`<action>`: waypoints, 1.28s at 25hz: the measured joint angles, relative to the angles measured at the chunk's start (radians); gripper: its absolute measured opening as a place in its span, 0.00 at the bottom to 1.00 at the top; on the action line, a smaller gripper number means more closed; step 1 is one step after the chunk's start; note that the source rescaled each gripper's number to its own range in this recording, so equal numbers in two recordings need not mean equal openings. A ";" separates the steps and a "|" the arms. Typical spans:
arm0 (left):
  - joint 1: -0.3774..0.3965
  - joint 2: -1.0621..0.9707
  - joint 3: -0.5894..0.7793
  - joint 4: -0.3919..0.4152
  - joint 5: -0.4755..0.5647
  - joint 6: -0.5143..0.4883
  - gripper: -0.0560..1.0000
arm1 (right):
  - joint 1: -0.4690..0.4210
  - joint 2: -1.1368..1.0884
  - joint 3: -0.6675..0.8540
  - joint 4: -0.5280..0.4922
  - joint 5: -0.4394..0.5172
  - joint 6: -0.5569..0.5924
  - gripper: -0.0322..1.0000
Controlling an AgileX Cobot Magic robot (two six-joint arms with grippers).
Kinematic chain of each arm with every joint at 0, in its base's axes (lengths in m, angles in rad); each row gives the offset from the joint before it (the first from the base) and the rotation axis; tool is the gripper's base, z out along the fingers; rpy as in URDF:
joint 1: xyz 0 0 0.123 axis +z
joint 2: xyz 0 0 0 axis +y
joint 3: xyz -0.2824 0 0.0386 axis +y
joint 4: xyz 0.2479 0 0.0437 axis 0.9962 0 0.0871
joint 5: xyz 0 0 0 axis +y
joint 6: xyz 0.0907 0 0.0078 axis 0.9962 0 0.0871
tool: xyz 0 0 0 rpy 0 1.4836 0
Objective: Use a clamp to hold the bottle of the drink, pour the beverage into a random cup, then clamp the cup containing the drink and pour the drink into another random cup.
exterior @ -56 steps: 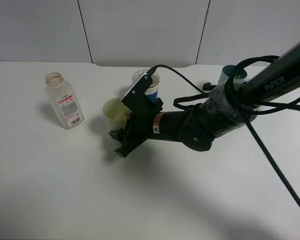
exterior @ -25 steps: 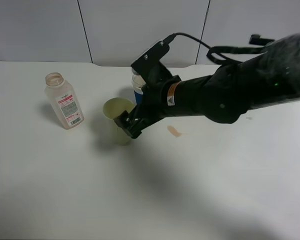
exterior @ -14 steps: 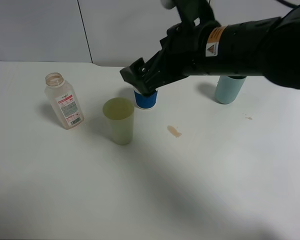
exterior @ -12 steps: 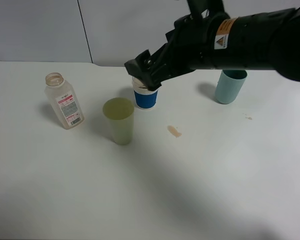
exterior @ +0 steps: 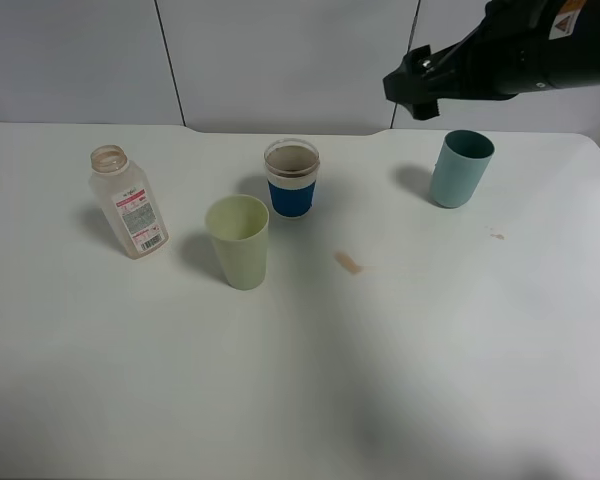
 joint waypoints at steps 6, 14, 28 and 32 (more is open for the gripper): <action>0.000 0.000 0.000 -0.001 0.000 0.000 1.00 | -0.134 -0.048 -0.023 0.025 0.109 0.000 1.00; 0.000 0.000 0.000 -0.001 0.000 0.000 1.00 | -0.370 -0.260 -0.025 0.034 0.169 0.005 1.00; 0.000 0.000 0.000 -0.001 0.000 0.000 1.00 | -0.519 -0.721 -0.026 -0.010 0.506 0.037 1.00; 0.000 0.000 0.000 -0.001 0.000 0.000 1.00 | -0.519 -0.851 -0.004 -0.009 0.575 0.044 1.00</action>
